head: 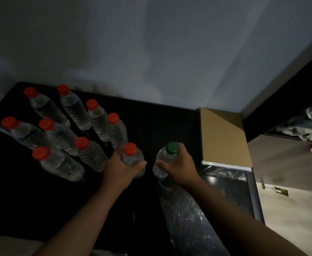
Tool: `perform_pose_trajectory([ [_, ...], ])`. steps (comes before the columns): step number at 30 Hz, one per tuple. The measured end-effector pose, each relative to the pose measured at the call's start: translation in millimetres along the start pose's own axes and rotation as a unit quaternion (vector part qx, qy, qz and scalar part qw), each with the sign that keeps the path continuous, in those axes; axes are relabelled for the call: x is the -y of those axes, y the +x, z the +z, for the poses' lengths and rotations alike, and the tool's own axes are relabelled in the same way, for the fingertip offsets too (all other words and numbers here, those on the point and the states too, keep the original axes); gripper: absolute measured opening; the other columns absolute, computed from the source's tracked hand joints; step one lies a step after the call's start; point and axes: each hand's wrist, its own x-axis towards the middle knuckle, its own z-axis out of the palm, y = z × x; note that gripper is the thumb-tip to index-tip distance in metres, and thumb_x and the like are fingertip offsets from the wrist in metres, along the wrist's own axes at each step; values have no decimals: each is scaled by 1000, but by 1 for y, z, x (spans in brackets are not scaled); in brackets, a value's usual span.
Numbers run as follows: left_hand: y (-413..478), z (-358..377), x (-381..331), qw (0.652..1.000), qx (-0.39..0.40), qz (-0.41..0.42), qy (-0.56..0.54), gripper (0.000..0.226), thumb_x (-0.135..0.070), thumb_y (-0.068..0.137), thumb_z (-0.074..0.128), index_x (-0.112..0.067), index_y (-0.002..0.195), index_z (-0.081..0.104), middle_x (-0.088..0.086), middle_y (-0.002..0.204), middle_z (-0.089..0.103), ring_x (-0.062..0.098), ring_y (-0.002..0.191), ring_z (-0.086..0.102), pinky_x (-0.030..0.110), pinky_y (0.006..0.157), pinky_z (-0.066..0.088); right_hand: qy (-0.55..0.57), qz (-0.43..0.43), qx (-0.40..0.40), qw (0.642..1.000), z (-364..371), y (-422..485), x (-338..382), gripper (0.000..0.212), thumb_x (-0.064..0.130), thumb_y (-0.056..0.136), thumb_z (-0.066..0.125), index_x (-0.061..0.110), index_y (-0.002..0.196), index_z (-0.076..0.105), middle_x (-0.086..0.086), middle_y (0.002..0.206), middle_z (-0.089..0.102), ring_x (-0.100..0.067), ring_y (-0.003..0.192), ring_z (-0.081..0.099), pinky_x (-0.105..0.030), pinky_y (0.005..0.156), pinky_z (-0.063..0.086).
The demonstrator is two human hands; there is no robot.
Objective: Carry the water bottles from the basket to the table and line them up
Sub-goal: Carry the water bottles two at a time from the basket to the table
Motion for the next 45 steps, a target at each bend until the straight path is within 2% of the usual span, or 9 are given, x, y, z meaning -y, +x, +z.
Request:
perform_pose_trajectory([
  [6,12,16,-1,1000,-15,2,19,55,-27,61,89,-34,104,56,-12,96,66,12,91,64,29,82,48,-3,5,13,1000,-7,19,-7,66,26,70,86,26,122,46,14,101,58,-1,94,59,-13,78,45],
  [10,14,18,1,1000,-16,9,19,49,-24,62,90,-37,95,56,-18,90,64,1,83,62,28,80,49,-20,-4,12,1000,-8,24,-11,68,28,69,87,27,122,45,13,104,56,-2,95,57,-6,73,40],
  [16,19,17,4,999,4,18,27,55,-26,64,88,-42,101,50,-11,100,64,14,95,63,34,88,49,0,-11,43,999,-10,23,-21,67,26,67,87,32,120,45,15,105,60,-1,99,60,-19,87,48],
  [22,18,20,11,999,20,15,26,66,-12,64,88,-36,111,48,-24,97,58,1,89,60,22,81,43,-16,8,73,997,-7,25,-35,80,20,68,85,29,134,41,15,113,57,-4,106,58,-24,95,46],
  [27,23,28,14,1000,2,-11,6,66,-13,67,87,-21,124,54,-6,106,62,13,99,60,23,84,41,1,10,36,999,2,30,-41,69,15,69,84,36,121,43,25,100,57,12,92,57,-5,79,41],
  [34,39,44,0,1000,0,10,-7,65,-10,70,84,-21,126,53,-6,108,61,9,98,58,18,82,40,10,-12,6,1000,5,52,-38,63,12,72,80,39,115,44,20,99,59,6,92,59,-5,74,42],
  [38,41,49,-8,1000,-3,29,5,49,-1,73,78,-37,88,48,-18,87,56,-12,75,55,-1,64,37,25,-27,-11,999,3,69,-31,56,5,77,76,34,112,43,19,95,56,6,85,57,3,64,41],
  [41,44,53,-9,999,-10,34,-5,54,4,72,76,-39,85,46,-20,86,55,-25,72,53,-4,63,37,24,-34,-22,999,3,78,-29,57,5,77,76,36,110,42,22,95,55,13,83,54,3,64,41],
  [45,49,56,-9,999,-8,36,-14,57,3,71,78,-38,98,48,-24,92,54,-25,76,53,-6,66,35,15,-43,-15,999,3,85,-31,59,8,76,77,38,113,40,19,98,56,12,84,55,-2,66,43],
])
